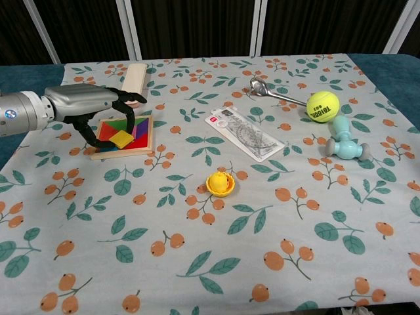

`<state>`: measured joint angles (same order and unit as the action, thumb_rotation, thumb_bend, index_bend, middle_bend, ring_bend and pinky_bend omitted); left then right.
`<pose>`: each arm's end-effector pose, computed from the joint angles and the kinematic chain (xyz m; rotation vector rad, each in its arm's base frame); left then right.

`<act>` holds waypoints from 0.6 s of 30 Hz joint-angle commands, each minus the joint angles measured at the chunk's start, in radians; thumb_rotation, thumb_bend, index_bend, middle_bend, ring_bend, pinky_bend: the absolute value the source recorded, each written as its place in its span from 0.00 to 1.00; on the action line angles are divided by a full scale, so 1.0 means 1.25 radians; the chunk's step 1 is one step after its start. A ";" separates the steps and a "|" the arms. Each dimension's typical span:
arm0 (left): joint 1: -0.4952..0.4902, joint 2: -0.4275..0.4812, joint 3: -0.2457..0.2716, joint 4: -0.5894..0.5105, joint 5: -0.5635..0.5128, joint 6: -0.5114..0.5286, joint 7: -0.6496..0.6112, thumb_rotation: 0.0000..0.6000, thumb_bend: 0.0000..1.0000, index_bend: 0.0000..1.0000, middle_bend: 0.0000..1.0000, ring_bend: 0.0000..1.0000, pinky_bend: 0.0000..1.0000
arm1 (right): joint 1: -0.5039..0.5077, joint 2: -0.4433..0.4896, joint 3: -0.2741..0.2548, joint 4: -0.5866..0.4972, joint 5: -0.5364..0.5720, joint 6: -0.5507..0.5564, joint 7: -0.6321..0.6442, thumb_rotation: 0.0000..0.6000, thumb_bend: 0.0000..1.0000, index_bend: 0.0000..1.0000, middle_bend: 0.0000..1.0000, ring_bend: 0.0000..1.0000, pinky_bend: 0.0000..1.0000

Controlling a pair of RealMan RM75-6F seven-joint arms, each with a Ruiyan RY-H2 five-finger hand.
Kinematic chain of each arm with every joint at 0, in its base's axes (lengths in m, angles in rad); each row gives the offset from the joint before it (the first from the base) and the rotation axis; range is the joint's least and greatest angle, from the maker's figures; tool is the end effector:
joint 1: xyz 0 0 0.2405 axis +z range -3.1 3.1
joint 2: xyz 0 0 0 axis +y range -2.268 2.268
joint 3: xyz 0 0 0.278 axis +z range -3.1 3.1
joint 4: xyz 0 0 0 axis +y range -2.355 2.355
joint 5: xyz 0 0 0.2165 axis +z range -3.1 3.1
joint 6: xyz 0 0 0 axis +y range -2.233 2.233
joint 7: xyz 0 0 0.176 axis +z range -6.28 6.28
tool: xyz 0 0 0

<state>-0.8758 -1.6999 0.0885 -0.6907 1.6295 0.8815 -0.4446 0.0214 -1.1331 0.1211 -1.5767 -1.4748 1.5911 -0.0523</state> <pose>-0.2263 0.4526 -0.0519 -2.1556 -0.7668 -0.8025 -0.3422 -0.2070 0.1926 1.2476 -0.7654 0.8964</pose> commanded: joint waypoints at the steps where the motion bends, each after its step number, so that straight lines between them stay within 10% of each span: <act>1: 0.000 0.001 -0.002 -0.004 -0.001 0.000 -0.005 1.00 0.33 0.45 0.02 0.00 0.00 | 0.000 0.000 0.000 0.000 0.000 0.000 -0.001 1.00 0.08 0.00 0.00 0.08 0.23; 18: 0.001 0.003 -0.002 -0.007 -0.006 -0.010 -0.002 1.00 0.33 0.44 0.02 0.00 0.00 | -0.001 -0.001 0.001 0.000 0.002 0.002 -0.002 1.00 0.08 0.00 0.00 0.08 0.23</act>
<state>-0.8745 -1.6963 0.0856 -0.6985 1.6214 0.8695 -0.4456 0.0206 -1.1346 0.1226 -1.5766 -1.4730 1.5931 -0.0541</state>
